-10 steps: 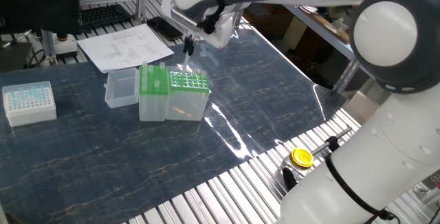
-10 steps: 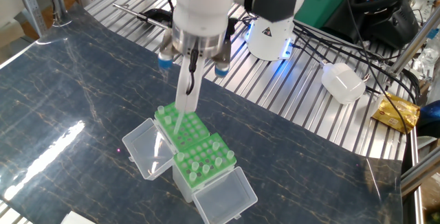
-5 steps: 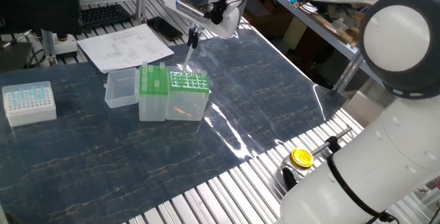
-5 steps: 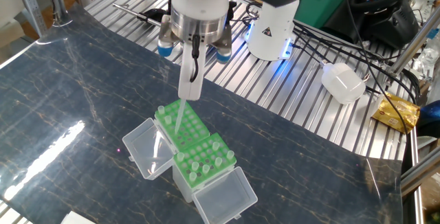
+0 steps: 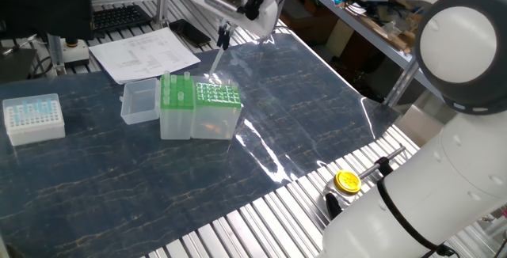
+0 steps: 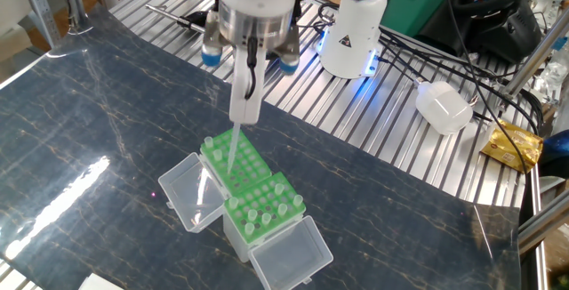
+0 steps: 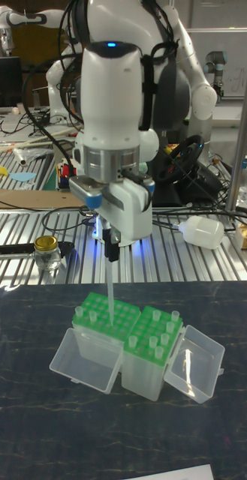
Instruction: Transfer all large pipette tips from one holder to another
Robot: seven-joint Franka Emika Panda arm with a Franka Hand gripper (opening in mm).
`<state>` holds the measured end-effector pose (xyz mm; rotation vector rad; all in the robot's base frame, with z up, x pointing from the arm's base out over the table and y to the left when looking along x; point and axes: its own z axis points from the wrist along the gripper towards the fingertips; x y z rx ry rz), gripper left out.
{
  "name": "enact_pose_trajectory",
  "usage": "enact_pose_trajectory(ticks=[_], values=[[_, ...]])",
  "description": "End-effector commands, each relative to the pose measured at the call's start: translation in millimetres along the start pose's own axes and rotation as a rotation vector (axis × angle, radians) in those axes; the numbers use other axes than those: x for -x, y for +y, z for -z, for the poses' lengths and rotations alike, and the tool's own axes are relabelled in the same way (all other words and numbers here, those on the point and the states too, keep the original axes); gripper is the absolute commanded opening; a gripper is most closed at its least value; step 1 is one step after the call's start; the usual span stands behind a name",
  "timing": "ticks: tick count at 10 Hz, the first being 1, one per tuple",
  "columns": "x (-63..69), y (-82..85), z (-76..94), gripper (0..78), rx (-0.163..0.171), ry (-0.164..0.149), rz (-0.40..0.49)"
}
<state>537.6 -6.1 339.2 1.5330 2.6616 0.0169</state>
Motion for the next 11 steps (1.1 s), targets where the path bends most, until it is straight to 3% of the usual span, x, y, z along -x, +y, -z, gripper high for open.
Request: enact_pose_trajectory(ticks=[1,5,11], values=[[4.7,3.0,20.2,1.6,0.002,0.007,0.014],[-0.9,2.9,26.0,1.6,0.01,0.029,-0.014],[-2.9,3.5,26.6,1.6,0.012,0.033,-0.009]])
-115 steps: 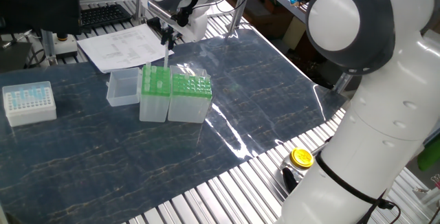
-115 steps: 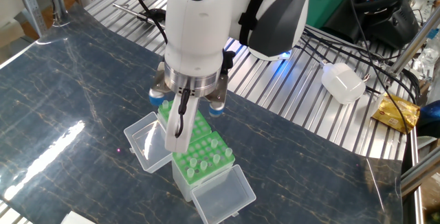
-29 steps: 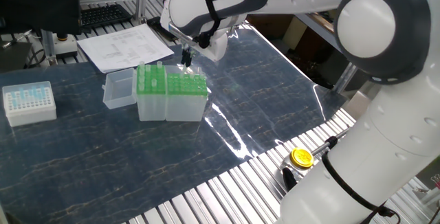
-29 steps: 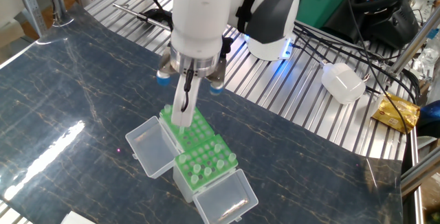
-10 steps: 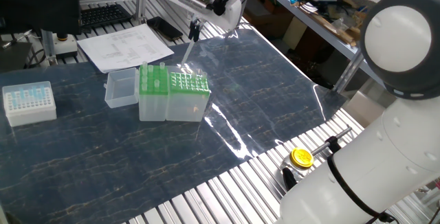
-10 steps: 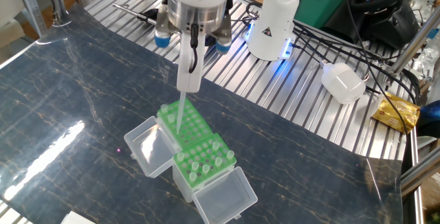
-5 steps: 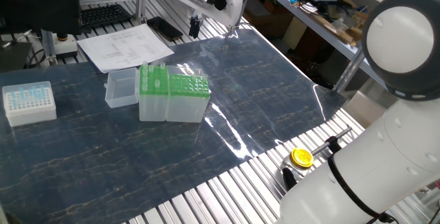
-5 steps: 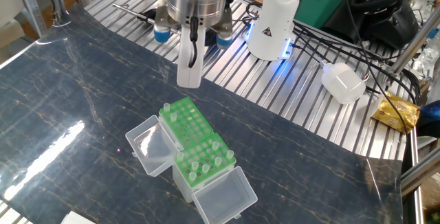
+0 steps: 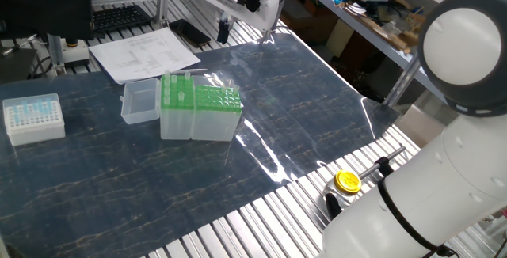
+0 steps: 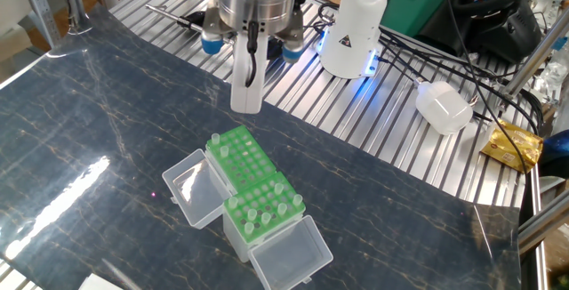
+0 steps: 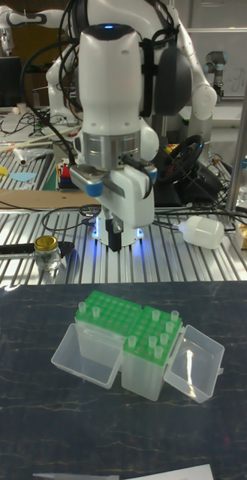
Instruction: Transfer all large pipette tips from one holder to another
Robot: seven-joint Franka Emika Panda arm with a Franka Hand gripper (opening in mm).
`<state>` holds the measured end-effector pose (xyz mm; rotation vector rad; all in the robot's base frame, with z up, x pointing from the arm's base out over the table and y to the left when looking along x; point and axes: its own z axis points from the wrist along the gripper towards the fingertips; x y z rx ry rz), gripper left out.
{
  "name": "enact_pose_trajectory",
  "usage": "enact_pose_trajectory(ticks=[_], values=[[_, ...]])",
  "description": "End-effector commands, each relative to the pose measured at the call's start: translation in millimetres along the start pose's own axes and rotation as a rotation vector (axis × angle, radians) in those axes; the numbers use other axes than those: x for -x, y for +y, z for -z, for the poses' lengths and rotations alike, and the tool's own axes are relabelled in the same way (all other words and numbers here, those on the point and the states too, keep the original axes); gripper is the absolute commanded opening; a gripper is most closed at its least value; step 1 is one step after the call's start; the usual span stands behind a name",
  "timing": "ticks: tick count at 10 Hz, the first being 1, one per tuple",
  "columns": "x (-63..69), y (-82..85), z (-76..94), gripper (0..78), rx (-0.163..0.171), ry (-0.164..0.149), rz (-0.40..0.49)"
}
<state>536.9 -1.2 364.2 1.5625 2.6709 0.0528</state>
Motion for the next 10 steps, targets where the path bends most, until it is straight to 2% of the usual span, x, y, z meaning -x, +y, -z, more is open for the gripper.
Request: enact_pose_trajectory(ticks=[1,6,10], values=[[0.1,1.6,1.0,1.6,0.004,0.002,0.005],[0.8,6.1,-1.2,1.6,0.003,0.003,0.001],[9.9,7.4,-7.9,1.6,0.001,0.0,0.088]])
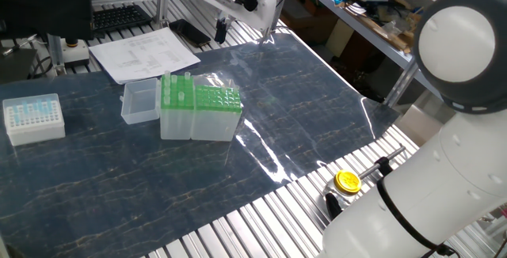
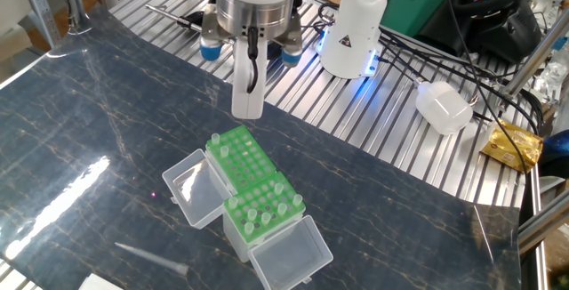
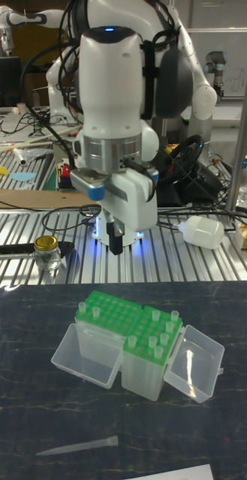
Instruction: Transfer all large pipette tips from one holder to another
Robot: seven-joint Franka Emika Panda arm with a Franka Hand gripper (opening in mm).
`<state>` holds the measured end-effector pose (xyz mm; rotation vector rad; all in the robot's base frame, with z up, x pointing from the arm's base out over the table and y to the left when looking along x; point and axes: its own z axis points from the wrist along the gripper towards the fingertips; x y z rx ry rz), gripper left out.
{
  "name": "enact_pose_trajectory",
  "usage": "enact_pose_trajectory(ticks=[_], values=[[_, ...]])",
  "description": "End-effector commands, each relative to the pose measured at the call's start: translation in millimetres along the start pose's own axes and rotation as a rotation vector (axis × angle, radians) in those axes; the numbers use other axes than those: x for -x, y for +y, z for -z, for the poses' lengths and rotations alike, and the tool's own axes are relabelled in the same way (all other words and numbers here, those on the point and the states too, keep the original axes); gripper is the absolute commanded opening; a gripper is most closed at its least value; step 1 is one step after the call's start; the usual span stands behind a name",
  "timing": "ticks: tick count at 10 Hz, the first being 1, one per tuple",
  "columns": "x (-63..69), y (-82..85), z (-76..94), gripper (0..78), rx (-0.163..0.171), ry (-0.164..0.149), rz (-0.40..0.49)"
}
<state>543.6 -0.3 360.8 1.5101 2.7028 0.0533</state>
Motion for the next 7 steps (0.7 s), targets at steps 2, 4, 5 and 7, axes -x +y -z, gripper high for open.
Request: enact_pose_trajectory(ticks=[2,4,5,7], values=[[14.3,1.3,-11.1,1.6,-0.003,0.001,0.084],[17.4,0.9,-17.2,1.6,-0.007,0.002,0.096],[19.1,0.1,-23.3,1.6,-0.01,0.001,0.102],[23.4,-1.0,-31.7,1.6,-0.01,0.001,0.11]])
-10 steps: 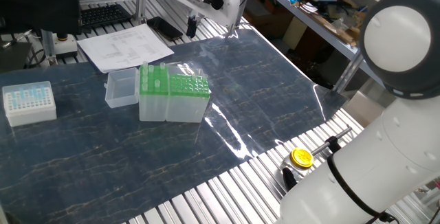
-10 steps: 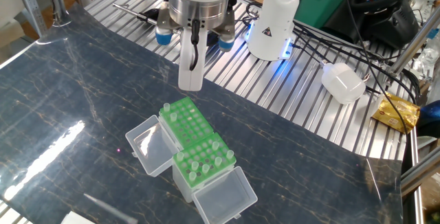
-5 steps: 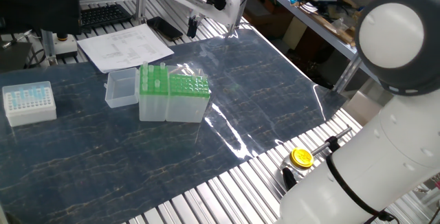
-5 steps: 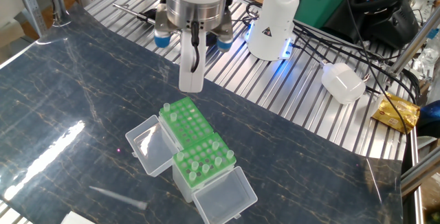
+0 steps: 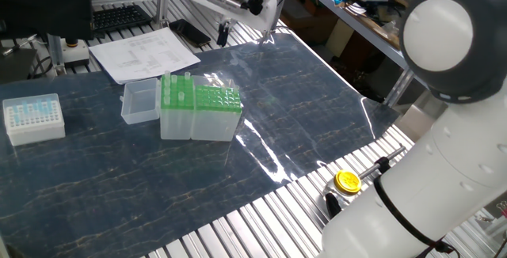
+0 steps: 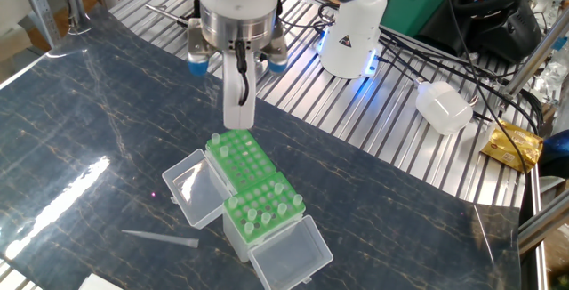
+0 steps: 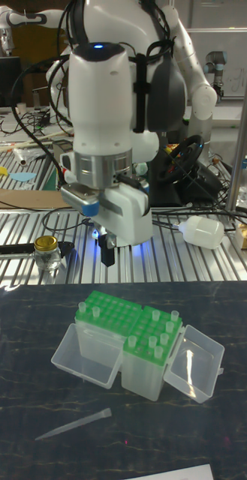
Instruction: Transfer all large pipette tips from one holder to another
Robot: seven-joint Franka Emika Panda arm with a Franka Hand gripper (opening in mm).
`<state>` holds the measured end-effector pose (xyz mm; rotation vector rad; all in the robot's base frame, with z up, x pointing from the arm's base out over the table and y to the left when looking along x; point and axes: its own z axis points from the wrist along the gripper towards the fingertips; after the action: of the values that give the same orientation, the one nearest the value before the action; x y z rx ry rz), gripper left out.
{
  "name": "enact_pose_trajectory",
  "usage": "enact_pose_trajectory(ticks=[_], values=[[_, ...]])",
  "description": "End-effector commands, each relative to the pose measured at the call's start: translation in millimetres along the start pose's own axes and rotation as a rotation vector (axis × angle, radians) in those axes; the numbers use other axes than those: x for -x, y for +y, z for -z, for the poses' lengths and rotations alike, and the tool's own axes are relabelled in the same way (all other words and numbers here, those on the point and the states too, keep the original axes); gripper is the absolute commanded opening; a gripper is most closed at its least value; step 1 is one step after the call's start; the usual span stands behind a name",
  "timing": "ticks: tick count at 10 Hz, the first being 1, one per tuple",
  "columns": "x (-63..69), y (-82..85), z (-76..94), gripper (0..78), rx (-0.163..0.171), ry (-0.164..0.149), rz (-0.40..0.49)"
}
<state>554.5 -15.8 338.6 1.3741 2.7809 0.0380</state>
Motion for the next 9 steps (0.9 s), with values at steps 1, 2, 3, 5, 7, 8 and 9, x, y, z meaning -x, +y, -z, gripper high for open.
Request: enact_pose_trajectory(ticks=[1,2,3,5,7,8,9], values=[[9.0,-1.5,-11.8,1.6,0.002,0.004,0.003],[12.5,-1.5,-14.3,1.6,0.004,0.005,0.006],[13.9,-1.3,-15.4,1.6,0.004,0.005,0.01],[17.5,-1.2,-20.4,1.6,0.005,0.005,0.014],[17.2,-2.1,-29.4,1.6,0.0,-0.005,0.017],[16.7,-3.0,-32.9,1.6,-0.001,-0.007,0.016],[16.4,-3.6,-34.9,1.6,-0.001,-0.007,0.016]])
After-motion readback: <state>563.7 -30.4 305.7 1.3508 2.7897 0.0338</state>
